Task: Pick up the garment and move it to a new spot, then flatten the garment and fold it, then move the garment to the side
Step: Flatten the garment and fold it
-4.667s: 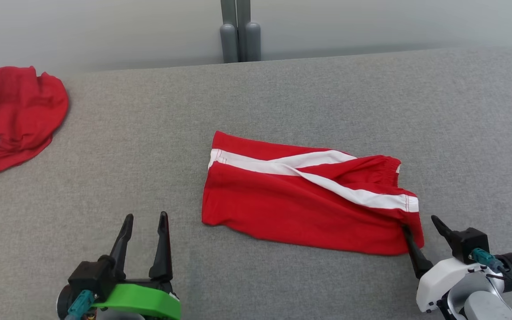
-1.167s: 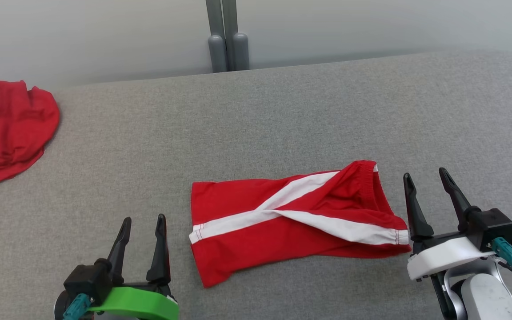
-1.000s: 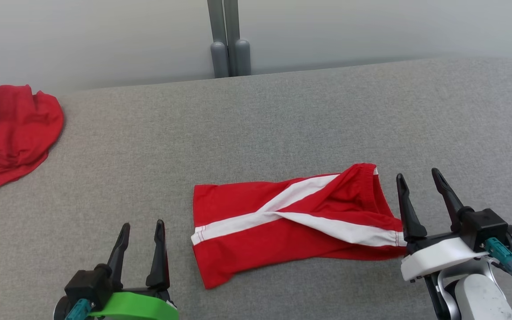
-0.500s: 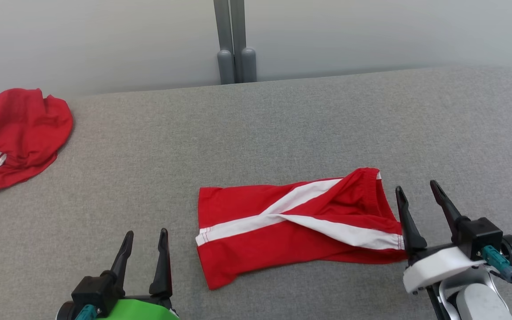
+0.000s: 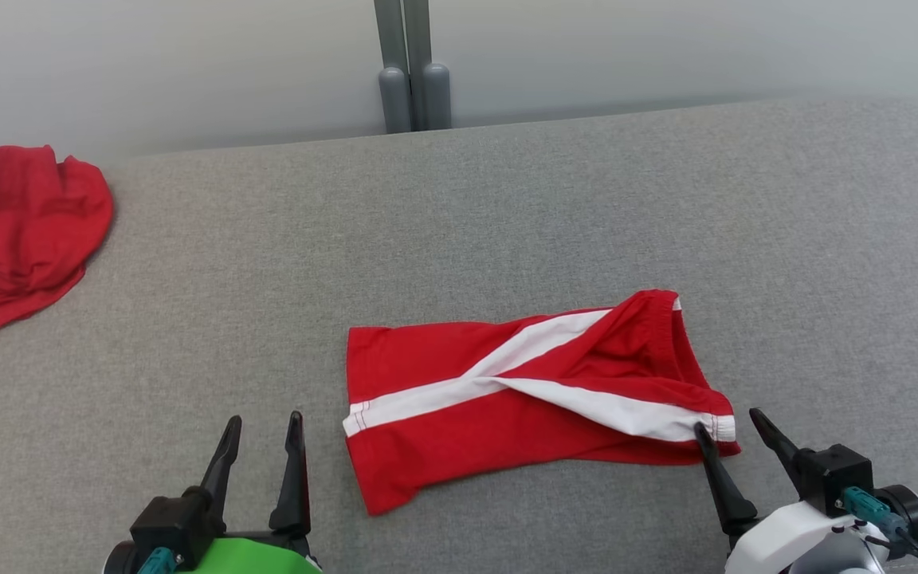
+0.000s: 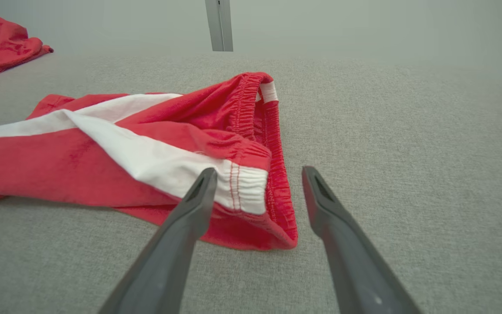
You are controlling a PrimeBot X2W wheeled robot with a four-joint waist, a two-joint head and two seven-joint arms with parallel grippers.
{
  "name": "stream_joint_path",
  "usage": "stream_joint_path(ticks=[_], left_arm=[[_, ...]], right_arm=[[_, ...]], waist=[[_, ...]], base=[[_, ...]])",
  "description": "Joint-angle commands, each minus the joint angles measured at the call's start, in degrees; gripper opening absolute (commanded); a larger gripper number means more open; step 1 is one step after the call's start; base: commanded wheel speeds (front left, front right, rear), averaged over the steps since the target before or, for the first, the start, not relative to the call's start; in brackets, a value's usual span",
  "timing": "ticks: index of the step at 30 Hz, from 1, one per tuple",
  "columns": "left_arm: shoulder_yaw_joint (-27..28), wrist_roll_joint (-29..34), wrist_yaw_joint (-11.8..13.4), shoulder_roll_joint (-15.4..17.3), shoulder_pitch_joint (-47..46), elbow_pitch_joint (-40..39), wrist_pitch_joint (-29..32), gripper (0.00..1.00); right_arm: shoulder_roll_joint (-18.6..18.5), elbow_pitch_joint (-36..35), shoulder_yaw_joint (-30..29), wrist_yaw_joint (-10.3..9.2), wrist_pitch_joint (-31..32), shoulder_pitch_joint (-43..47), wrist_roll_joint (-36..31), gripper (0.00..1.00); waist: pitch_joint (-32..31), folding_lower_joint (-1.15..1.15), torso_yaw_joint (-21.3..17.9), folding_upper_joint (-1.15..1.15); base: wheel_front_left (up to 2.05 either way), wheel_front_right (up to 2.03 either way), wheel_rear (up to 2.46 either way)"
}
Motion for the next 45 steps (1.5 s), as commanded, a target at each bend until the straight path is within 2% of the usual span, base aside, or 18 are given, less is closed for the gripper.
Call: stream_joint_path(ticks=[1,3,4,5,7,8,9,10,15,18,27,30,33,41,45], left_arm=[[0.22,0.35,-0.4,0.03,-0.59,0.16,-0.05,1.0],[0.2,0.59,-0.43,-0.01,-1.05,0.36,-0.05,1.0],[0.22,0.69,-0.44,-0.04,-1.17,0.44,-0.05,1.0],[0.34,0.74,-0.47,-0.05,-1.17,0.49,-0.05,1.0],[0.49,0.81,-0.58,-0.09,-1.12,0.59,-0.05,1.0],[0.53,0.88,-0.64,-0.11,-1.06,0.63,-0.05,1.0],[0.63,0.97,-0.68,-0.13,-1.02,0.64,-0.05,1.0],[0.7,1.02,-0.73,-0.14,-1.0,0.64,-0.05,1.0],[0.14,1.19,-1.27,-0.21,-1.58,1.55,-0.05,1.0],[-1.31,-1.19,-2.19,-0.21,-2.63,3.58,1.0,1.0],[-6.68,-6.92,-3.65,-0.19,-8.14,8.17,15.33,1.0],[-7.1,-8.54,-3.49,-0.19,-8.8,8.28,19.83,1.0],[-7.24,-8.47,-2.26,0.21,-9.4,7.84,22.43,1.0],[-8.34,-11.38,-2.49,0.07,-10.19,6.12,25.86,1.0],[-8.52,-11.76,-1.8,0.05,-10.62,5.93,26.82,1.0]], right_arm=[[-0.06,0.77,0.43,-0.08,0.31,-1.15,0.44,1.0],[-0.08,1.87,0.99,-0.08,0.93,-1.62,1.01,0.99],[-0.11,2.21,1.22,-0.08,1.22,-1.79,1.33,0.87],[-0.25,2.51,1.58,-0.08,1.47,-1.95,1.6,0.62],[-0.56,2.88,1.84,-0.08,1.97,-2.13,2.26,0.36],[-0.7,2.88,1.9,-0.08,2.01,-2.2,2.4,0.31],[-0.75,2.81,1.89,-0.08,1.99,-2.27,2.51,0.14],[-0.78,2.72,1.9,-0.08,2.04,-2.22,2.69,0.01],[-1.45,1.46,2.26,-0.08,2.74,-2.31,3.15,0.0],[-2.03,0.86,2.39,-0.08,2.98,-2.3,3.03,0.0],[-1.92,1.36,3.22,-0.08,2.35,-2.64,2.55,0.0],[-1.92,1.73,3.42,-0.08,2.05,-2.9,2.4,0.0],[-2.03,2.11,3.57,-0.08,1.76,-3.32,2.43,0.0],[-2.02,2.91,3.56,-0.08,1.14,-3.86,2.29,0.0],[-1.88,3.16,3.59,-0.08,0.71,-4.29,2.17,0.0]], waist=[[0.26,0.0,0.35,0.0],[0.42,0.0,0.89,0.0],[0.47,0.0,1.14,0.0],[0.51,0.0,1.39,0.0],[0.57,0.0,1.73,0.0],[0.59,0.0,1.85,0.0],[0.62,0.0,1.97,0.0],[0.64,0.0,2.02,0.0],[0.92,0.0,1.76,0.0],[1.15,0.0,1.42,0.0],[2.08,0.0,0.75,0.0],[2.39,0.0,0.52,0.0],[2.67,0.0,0.32,0.0],[3.17,0.0,-0.14,0.0],[3.3,0.0,-0.35,0.0]], base=[[0.0,0.0,0.0],[0.0,0.0,0.0],[0.0,0.0,0.0],[0.0,0.0,0.0],[0.0,0.0,0.0],[0.0,0.0,0.0],[0.0,0.0,0.0],[0.0,0.0,0.0],[0.0,0.0,0.0],[0.0,0.0,0.0],[0.0,0.0,0.0],[0.0,0.0,0.0],[0.0,0.0,0.0],[0.0,0.0,0.0],[0.0,0.0,0.0]])
